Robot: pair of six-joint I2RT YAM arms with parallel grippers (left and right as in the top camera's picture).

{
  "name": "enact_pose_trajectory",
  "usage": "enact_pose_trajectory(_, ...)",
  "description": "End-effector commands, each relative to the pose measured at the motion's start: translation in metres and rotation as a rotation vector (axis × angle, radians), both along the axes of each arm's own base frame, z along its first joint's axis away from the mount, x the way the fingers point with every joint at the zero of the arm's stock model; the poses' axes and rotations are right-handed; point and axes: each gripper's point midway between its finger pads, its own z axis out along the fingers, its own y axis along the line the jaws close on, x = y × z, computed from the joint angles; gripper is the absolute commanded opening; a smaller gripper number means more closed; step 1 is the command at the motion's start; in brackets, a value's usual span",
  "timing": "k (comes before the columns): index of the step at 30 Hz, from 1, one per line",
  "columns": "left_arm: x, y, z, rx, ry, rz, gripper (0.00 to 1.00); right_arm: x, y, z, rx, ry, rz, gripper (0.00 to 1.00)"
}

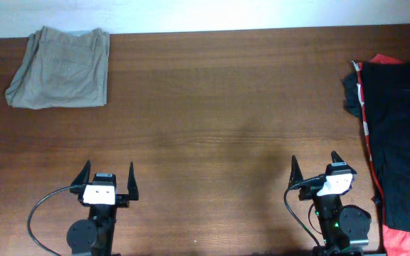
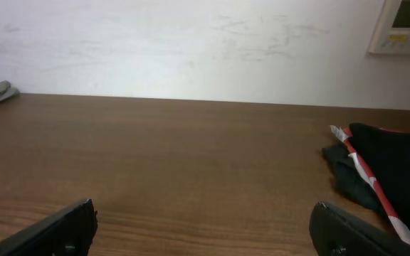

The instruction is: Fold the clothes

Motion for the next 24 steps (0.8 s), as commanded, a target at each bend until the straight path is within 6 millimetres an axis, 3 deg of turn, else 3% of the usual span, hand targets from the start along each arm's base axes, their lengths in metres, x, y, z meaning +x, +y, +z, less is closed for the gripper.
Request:
enact_pose_trajectory(1,0.000,0.001,-0.001,-0.012,-0.001,0.008,0.99,0.000,-0.003,-0.002,-0.007,-0.003,-0.017,0.99)
enact_pose_trajectory(7,0.000,0.001,-0.001,-0.012,-0.001,0.008,0.99,0.000,-0.005,-0.001,-0.017,-0.007,-0.026,0.99)
enact_pose_trajectory(9,0.000,0.001,-0.001,-0.012,-0.001,0.008,0.99,0.001,-0.008,0.011,-0.004,-0.056,-0.046,0.99)
enact_pose_trajectory(12,0.000,0.001,-0.001,-0.012,-0.001,0.008,0.99,-0.005,0.027,0.038,0.172,-0.140,0.162,0.99)
enact_pose_trajectory(15,0.000,0.001,-0.001,-0.012,-0.001,0.008,0.99,-0.017,0.061,0.037,0.298,-0.083,0.369,0.99)
enact_pose_trajectory(18,0.000,0.001,-0.001,-0.012,-0.001,0.008,0.99,-0.022,0.069,0.043,0.335,-0.091,0.427,0.99)
enact_pose_trajectory(20,0.000,0.001,-0.001,-0.012,-0.001,0.008,0.99,-0.023,0.069,0.056,0.334,-0.143,0.435,0.99)
enact_pose_trajectory(24,0.000,0.001,-0.001,-0.012,-0.001,0.008,0.99,-0.037,0.062,0.113,0.289,-0.391,0.432,0.99)
